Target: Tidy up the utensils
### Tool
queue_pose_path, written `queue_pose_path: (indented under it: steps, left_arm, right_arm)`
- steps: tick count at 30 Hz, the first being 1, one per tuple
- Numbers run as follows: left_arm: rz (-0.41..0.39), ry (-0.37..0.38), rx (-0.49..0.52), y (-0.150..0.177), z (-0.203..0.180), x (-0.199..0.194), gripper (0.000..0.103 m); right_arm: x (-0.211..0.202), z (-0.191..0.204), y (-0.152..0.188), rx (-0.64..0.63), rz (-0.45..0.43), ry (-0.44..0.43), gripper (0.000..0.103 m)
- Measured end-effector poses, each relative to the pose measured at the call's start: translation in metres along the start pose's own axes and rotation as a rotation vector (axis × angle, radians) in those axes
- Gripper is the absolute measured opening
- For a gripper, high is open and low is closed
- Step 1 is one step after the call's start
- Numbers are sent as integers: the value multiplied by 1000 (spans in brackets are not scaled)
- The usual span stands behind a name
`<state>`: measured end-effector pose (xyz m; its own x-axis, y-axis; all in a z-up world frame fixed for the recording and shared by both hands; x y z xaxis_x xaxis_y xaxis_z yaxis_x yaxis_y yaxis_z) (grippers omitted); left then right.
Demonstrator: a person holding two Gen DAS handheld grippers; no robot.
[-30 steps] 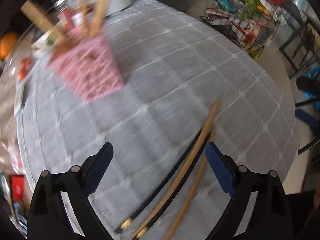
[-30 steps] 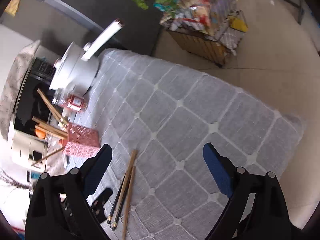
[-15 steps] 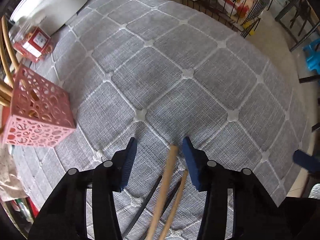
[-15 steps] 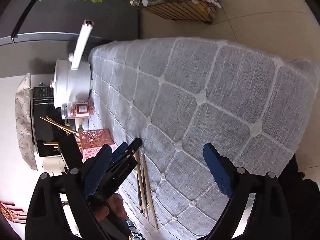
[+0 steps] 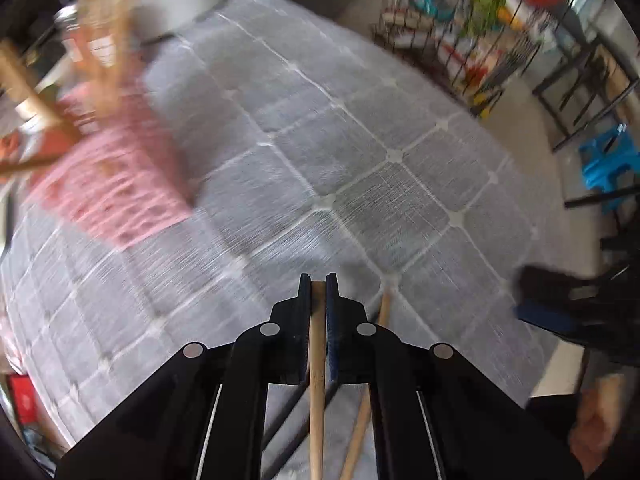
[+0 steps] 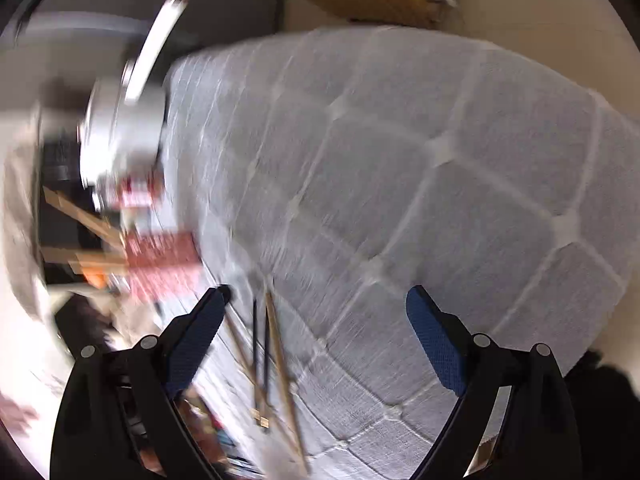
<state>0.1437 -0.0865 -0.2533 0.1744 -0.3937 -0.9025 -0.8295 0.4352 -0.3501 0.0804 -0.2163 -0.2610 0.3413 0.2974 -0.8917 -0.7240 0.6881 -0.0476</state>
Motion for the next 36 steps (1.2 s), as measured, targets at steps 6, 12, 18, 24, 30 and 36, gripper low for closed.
queue_pose_path:
  steps: [6, 12, 18, 24, 30, 36]
  left_arm:
    - [-172, 16, -15, 20, 11, -78, 6]
    - [-333, -29, -24, 49, 15, -152, 6]
    - [-448, -48, -23, 65, 23, -210, 6]
    - [-514, -76, -8, 79, 24, -252, 6]
    - [-519, -115, 10, 84, 19, -263, 6]
    - [-534, -147, 11, 86, 17, -272, 6]
  right_arm:
    - [22, 40, 25, -159, -14, 134, 84]
    - [40, 53, 41, -260, -64, 324, 59]
    - [37, 53, 50, -250, -48, 234, 0]
    - [-15, 72, 57, -323, -137, 110, 0]
    - [-60, 101, 65, -414, -194, 33, 0]
    - [-57, 93, 72, -414, -125, 112, 9]
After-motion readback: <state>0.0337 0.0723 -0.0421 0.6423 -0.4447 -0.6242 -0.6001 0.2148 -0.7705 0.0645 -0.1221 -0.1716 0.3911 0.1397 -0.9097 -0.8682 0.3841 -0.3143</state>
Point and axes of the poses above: each gripper's, at about its wrist camera, not at the fingertips, and x roughly the way its jaws point, z to its left, y to its underside, the point moved 9 cm from there along x, roughly the way its jaws point, and after that the axes turned 9 degrees about y, right-handed, at the moved point
